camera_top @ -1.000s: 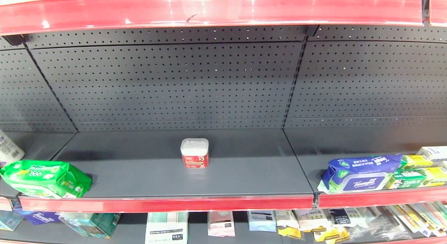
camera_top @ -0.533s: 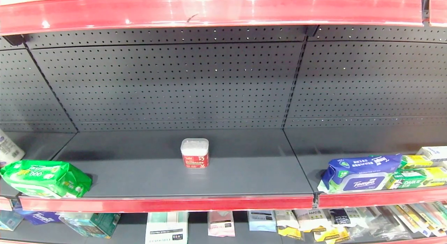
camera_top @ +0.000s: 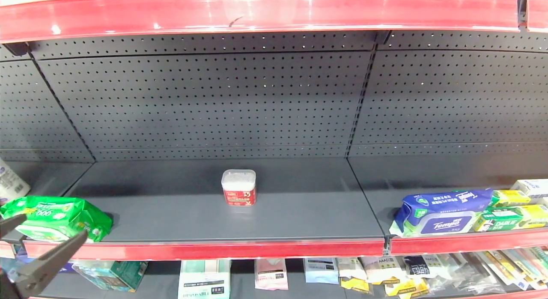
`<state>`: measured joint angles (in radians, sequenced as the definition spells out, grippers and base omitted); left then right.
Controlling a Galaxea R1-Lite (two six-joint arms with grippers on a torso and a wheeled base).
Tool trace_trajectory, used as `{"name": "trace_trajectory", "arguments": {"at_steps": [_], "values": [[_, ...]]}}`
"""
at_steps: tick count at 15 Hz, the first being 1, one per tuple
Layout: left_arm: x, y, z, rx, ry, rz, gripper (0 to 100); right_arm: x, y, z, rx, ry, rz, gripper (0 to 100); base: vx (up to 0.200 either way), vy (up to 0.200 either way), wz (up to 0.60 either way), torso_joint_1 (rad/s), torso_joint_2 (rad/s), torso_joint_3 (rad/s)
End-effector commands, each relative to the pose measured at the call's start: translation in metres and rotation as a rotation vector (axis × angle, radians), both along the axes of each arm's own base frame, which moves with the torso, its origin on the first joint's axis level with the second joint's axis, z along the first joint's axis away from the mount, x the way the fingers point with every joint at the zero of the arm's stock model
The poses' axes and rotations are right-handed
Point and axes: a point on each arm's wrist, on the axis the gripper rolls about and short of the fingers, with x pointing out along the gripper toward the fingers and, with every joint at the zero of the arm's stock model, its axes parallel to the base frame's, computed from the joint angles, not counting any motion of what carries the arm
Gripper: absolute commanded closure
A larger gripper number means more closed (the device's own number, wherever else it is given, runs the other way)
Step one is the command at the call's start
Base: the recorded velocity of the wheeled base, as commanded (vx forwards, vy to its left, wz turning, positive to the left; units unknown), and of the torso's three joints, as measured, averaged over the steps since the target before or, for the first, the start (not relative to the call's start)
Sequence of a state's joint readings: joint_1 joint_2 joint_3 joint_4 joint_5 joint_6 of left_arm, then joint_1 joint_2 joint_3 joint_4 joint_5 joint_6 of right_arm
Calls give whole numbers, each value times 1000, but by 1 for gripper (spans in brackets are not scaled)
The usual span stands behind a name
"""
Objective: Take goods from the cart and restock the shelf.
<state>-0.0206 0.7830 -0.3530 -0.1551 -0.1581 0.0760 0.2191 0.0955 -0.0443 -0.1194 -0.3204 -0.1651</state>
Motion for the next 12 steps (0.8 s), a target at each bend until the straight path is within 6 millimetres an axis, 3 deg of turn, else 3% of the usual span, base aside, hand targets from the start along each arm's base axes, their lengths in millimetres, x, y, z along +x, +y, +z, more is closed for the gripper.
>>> {"name": "trace_trajectory", "arguments": {"at_steps": [1, 7, 12], "values": [[39, -3, -12, 27, 156, -150, 0, 3, 1, -10, -9, 26, 1, 100, 0, 0, 0, 0, 0, 0], [109, -7, 15, 22, 161, -255, 0, 3, 2, -17, 126, 80, 69, 100, 0, 0, 0, 0, 0, 0], [113, -8, 15, 16, 129, -302, 0, 3, 5, -16, 75, 90, 220, 100, 0, 0, 0, 0, 0, 0]]}}
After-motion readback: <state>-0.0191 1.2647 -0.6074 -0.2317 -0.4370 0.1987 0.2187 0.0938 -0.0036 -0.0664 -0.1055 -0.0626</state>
